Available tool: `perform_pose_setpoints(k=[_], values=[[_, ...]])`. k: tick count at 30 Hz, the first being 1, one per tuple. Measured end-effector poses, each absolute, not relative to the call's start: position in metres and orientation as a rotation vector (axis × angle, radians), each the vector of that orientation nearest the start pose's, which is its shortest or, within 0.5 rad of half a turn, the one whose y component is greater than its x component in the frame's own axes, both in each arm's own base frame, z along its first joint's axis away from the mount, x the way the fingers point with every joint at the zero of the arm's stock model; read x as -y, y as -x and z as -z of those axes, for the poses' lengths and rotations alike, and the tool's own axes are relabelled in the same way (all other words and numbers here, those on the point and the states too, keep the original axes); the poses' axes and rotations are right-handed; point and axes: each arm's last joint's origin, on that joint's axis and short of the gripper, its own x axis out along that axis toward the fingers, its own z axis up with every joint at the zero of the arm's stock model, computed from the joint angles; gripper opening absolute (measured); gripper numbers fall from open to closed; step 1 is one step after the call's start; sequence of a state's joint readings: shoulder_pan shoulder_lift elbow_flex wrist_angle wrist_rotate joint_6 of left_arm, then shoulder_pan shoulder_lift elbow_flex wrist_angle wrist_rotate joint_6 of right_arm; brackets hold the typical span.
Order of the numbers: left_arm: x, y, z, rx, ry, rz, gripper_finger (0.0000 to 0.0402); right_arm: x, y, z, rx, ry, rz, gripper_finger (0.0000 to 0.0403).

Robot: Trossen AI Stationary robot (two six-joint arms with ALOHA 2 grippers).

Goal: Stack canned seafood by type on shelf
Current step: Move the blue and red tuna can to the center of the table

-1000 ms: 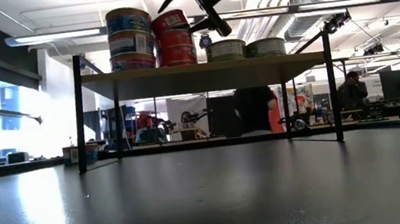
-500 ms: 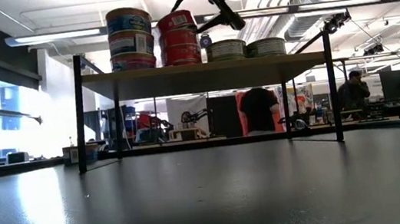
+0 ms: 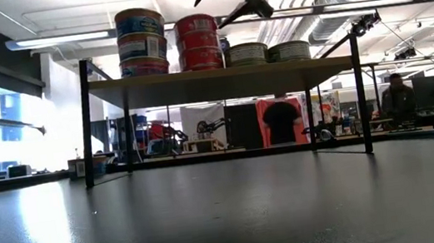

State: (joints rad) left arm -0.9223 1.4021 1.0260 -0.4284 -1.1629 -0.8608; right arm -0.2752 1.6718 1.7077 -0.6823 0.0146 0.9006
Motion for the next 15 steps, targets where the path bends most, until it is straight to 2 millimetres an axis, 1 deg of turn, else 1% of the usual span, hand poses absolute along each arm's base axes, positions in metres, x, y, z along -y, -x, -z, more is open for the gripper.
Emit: perform_pose_setpoints(k=[6,11,15], values=[[0.205,-0.191,-0.271,-0.278,0.131,-0.379,0.0000,0.097,-0.353,-0.377,-0.481,-0.960,0.546,0.0291],[0.205,-0.191,-0.271,-0.278,0.131,-0.378,0.0000,0.096,-0.350,-0.378,-0.524,-0.910,0.555,0.0291],[0.207,-0.190,-0.273,-0.274,0.144,-0.370,0.0000,0.094,-0.345,-0.396,-0.539,-0.825,0.536,0.0291]])
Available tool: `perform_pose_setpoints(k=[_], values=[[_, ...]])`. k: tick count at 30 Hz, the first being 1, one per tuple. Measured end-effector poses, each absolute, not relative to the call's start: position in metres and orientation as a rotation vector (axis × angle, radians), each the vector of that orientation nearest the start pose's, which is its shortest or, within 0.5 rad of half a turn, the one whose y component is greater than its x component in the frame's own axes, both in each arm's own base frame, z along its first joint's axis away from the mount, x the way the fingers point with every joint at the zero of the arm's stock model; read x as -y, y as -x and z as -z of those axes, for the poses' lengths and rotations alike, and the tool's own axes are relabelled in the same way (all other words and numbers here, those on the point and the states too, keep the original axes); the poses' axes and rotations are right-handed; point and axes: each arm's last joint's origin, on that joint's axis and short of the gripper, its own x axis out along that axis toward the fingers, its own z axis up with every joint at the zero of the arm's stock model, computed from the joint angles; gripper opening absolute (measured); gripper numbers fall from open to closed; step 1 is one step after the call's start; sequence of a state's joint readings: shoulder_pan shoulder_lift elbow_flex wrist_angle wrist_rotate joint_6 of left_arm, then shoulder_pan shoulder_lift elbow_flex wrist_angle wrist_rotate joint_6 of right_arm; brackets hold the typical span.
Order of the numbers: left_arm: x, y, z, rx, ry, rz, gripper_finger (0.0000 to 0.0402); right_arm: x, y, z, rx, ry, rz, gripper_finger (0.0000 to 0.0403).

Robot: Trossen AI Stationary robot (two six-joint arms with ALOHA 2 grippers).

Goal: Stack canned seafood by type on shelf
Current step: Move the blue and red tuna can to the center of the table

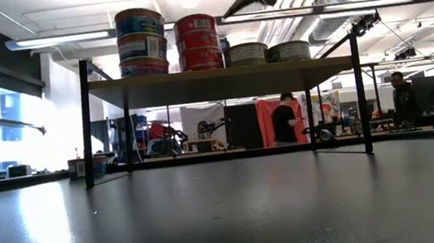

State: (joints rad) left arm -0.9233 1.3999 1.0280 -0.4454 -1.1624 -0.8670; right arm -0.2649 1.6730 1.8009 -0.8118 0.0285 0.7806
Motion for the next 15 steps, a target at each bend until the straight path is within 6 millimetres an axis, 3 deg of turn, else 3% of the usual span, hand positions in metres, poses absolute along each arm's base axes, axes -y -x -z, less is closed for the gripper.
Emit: perform_pose_setpoints(k=[7,12,15], values=[[0.188,-0.192,-0.313,-0.264,0.243,-0.340,0.0000,0.076,-0.323,-0.432,-0.636,-0.618,0.536,0.0291],[0.135,-0.193,-0.371,-0.299,0.216,-0.350,0.0000,0.055,-0.307,-0.433,-0.805,-0.458,0.528,0.0291],[0.097,-0.181,-0.389,-0.390,0.165,-0.401,0.0000,0.036,-0.293,-0.431,-0.921,-0.366,0.535,0.0291]])
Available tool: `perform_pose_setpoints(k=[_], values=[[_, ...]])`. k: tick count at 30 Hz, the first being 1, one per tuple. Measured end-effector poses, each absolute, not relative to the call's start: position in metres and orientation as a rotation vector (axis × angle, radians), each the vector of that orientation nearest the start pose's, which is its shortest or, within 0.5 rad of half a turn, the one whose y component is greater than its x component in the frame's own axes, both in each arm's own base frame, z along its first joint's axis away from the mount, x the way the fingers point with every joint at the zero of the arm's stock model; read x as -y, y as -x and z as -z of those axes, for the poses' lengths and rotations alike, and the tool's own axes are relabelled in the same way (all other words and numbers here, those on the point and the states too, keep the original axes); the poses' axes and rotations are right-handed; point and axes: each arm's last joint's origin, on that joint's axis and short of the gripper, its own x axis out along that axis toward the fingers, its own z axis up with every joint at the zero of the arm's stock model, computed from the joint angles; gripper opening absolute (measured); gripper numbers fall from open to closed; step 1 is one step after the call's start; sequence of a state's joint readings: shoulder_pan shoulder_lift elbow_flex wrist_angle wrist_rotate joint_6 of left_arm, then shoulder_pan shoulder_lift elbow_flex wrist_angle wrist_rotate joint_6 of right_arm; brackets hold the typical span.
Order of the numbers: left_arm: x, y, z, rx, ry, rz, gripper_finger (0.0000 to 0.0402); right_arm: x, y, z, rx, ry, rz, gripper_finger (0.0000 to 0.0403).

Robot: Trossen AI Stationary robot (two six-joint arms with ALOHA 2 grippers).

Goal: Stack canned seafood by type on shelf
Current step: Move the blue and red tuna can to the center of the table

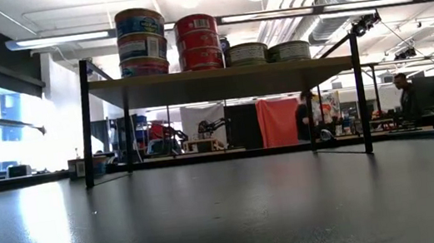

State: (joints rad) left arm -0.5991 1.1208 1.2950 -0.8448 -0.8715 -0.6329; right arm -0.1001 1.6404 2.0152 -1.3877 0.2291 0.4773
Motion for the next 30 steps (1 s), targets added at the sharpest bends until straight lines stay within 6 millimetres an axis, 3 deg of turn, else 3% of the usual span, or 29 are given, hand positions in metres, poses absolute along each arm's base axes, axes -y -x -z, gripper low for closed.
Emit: perform_pose_setpoints(k=[6,13,18,24,27,30], values=[[0.038,-0.139,-0.392,-0.600,0.108,-0.458,0.0000,-0.005,-0.265,-0.435,-1.006,-0.237,0.596,0.0291],[-0.012,-0.104,-0.384,-0.880,0.148,-0.522,0.0000,-0.039,-0.266,-0.440,-0.880,-0.216,0.586,0.0291],[-0.047,-0.115,-0.371,-1.119,0.154,-0.537,0.0000,-0.046,-0.276,-0.430,-0.915,-0.224,0.596,0.0291],[-0.112,-0.138,-0.349,-1.293,0.174,-0.631,0.0000,-0.036,-0.274,-0.417,-0.990,-0.211,0.668,0.0281],[-0.144,-0.146,-0.333,-1.361,0.213,-0.671,0.0000,-0.026,-0.264,-0.402,-1.052,-0.186,0.687,0.0229],[-0.169,-0.151,-0.314,-1.475,0.234,-0.645,0.0000,-0.018,-0.248,-0.382,-1.107,-0.201,0.679,0.0127]])
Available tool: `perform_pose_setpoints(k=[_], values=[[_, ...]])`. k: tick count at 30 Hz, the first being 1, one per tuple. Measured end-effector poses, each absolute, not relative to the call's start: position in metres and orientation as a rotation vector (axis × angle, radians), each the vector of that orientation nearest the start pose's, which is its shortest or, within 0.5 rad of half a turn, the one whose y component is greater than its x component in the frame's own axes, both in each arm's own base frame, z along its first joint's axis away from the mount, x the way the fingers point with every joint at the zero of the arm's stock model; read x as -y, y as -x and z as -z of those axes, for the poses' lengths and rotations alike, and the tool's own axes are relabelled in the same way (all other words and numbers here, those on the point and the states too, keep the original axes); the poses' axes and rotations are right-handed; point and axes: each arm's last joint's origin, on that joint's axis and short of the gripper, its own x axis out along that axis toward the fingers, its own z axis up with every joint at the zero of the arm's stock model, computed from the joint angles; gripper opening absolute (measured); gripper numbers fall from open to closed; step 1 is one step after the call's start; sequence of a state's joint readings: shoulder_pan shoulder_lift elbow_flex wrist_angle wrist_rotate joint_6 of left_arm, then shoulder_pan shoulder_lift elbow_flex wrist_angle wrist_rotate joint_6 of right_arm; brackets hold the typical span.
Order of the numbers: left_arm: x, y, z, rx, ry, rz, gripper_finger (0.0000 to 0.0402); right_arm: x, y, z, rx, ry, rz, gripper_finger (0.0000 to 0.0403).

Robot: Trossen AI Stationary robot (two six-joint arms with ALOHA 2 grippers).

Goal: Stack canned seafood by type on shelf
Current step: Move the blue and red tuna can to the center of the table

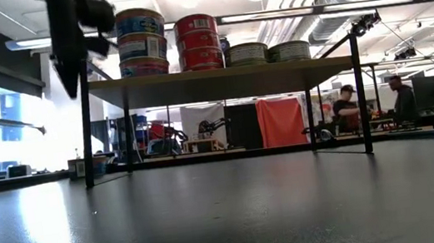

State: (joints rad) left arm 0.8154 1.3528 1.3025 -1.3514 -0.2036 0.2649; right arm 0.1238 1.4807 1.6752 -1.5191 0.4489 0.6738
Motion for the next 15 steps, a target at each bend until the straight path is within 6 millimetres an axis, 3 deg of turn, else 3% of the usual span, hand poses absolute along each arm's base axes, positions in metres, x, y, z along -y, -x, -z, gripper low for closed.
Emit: perform_pose_setpoints(k=[2,3,8,15], values=[[-0.182,-0.157,-0.303,-1.518,0.207,-0.592,0.0000,-0.015,-0.238,-0.364,-1.117,-0.223,0.638,0.0044],[-0.187,-0.161,-0.298,-1.524,0.186,-0.549,0.0000,-0.014,-0.234,-0.356,-1.099,-0.248,0.597,0.0023],[-0.205,-0.183,-0.280,-1.513,0.049,-0.435,0.0000,-0.015,-0.223,-0.324,-0.957,-0.430,0.399,0.0012],[-0.221,-0.192,-0.241,-1.706,-0.085,-0.448,0.0000,-0.021,-0.221,-0.294,-0.882,-0.516,0.284,0.0003]])
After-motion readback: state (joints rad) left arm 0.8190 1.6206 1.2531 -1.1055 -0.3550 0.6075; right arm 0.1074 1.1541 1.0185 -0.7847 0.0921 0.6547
